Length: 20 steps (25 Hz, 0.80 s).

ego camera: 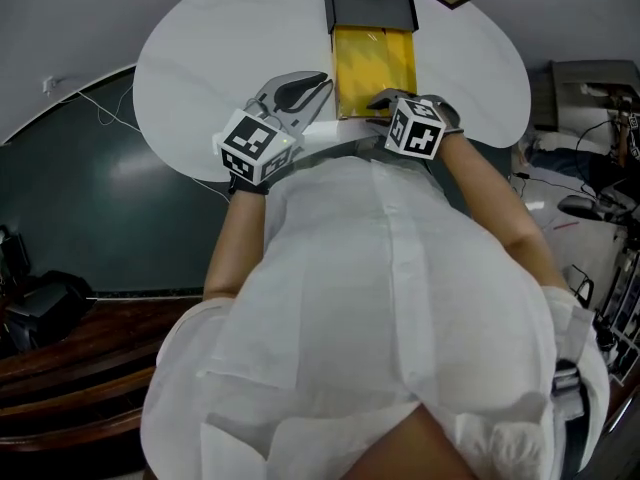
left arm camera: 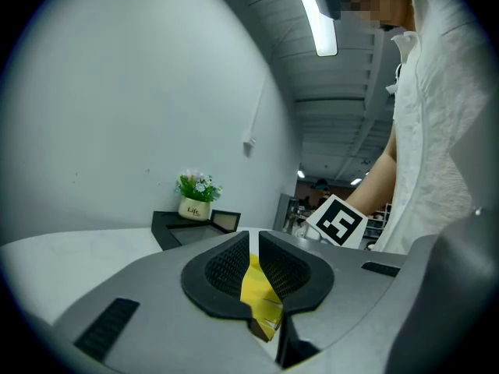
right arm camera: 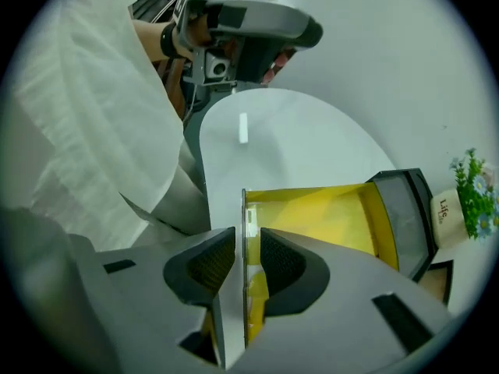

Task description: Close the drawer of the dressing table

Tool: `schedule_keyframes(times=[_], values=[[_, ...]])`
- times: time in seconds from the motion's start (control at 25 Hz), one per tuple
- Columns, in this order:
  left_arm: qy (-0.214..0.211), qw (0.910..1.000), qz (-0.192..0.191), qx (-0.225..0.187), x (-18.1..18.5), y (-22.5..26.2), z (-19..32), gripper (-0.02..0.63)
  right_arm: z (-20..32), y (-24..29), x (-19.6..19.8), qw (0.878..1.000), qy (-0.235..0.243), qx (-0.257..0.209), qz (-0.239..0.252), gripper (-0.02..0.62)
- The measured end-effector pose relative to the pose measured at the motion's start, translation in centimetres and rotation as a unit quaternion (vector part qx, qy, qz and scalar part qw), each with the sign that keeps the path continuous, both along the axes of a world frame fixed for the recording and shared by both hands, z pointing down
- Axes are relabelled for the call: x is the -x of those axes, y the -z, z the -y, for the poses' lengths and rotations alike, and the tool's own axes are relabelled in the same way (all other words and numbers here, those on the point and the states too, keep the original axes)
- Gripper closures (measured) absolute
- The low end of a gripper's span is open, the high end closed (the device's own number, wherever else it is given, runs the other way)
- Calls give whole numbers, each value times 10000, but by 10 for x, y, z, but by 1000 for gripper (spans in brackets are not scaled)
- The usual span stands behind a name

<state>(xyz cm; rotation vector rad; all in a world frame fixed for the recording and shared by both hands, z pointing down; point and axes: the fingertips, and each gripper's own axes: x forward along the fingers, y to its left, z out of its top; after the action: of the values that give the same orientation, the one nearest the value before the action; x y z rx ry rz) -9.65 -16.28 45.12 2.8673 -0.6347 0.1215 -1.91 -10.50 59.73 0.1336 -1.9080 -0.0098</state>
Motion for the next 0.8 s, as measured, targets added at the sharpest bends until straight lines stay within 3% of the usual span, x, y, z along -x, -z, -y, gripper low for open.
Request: schedule_keyframes(times=[0.32,0.8], values=[[127,9999,-45,25,6,4,8,569,0,-31,-2,9954,342,575,-687,512],[374,9992,-98,133,24,0,19,569,-2,-41,4,9926,306,892,-770,561]])
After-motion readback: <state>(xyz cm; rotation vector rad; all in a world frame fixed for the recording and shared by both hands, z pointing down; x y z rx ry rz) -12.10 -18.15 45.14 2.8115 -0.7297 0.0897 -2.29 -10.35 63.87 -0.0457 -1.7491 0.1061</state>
